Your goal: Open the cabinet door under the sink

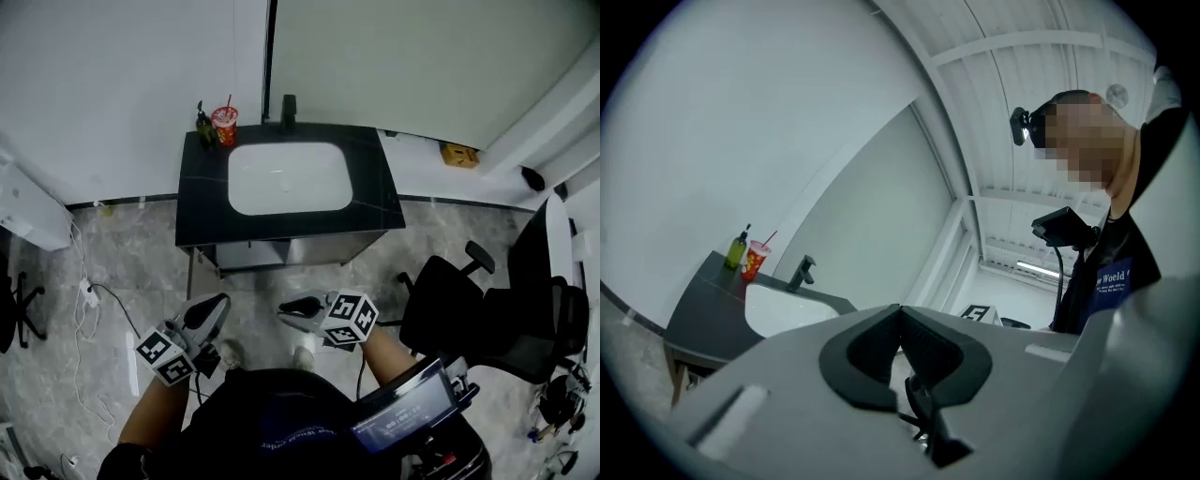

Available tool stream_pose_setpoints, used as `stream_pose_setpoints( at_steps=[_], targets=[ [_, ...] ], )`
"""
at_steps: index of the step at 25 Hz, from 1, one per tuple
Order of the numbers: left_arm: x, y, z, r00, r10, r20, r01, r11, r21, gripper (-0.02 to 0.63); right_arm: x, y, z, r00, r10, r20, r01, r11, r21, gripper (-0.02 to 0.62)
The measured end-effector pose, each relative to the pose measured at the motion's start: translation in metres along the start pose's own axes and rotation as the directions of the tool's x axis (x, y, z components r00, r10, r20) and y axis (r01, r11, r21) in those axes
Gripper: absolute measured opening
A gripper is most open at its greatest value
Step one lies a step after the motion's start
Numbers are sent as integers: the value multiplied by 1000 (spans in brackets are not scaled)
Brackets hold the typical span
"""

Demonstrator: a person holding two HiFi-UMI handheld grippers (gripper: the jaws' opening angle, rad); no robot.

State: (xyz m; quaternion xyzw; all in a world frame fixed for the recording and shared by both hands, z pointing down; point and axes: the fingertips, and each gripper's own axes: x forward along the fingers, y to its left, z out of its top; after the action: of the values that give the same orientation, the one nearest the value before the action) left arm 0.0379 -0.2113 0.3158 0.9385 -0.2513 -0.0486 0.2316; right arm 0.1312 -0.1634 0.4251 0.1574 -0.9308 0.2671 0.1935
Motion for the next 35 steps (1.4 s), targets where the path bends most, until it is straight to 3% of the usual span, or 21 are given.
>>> stream_pose_setpoints(
  at_steps=[7,13,16,18,21,27,31,35],
  targets=[
    [19,-41,59,997,-55,53,49,993,104,0,-81,17,70,973,-90,212,107,992,-70,63],
    [24,-66,102,991,-41,131,17,984,177,0,-138,20,105,925,-171,340,221,969,-113,61],
    [22,-72,113,989,-18,148,-9,983,183,0,-161,20,116,884,-220,412,279,956,-88,49],
    [18,-74,122,987,-5,158,-25,982,190,0,-177,18,129,844,-257,471,322,945,-63,8],
    [9,-78,130,984,18,175,-54,977,206,0,-199,16,147,789,-304,533,379,925,-35,3],
    [3,-86,130,978,73,197,-116,970,214,0,-251,13,163,706,-343,619,423,906,19,0],
    [7,-83,121,979,86,186,-123,972,199,0,-263,7,148,689,-361,629,425,904,53,0],
    [7,-79,113,981,83,174,-116,975,191,0,-259,0,131,688,-395,608,438,895,85,0]
  ],
)
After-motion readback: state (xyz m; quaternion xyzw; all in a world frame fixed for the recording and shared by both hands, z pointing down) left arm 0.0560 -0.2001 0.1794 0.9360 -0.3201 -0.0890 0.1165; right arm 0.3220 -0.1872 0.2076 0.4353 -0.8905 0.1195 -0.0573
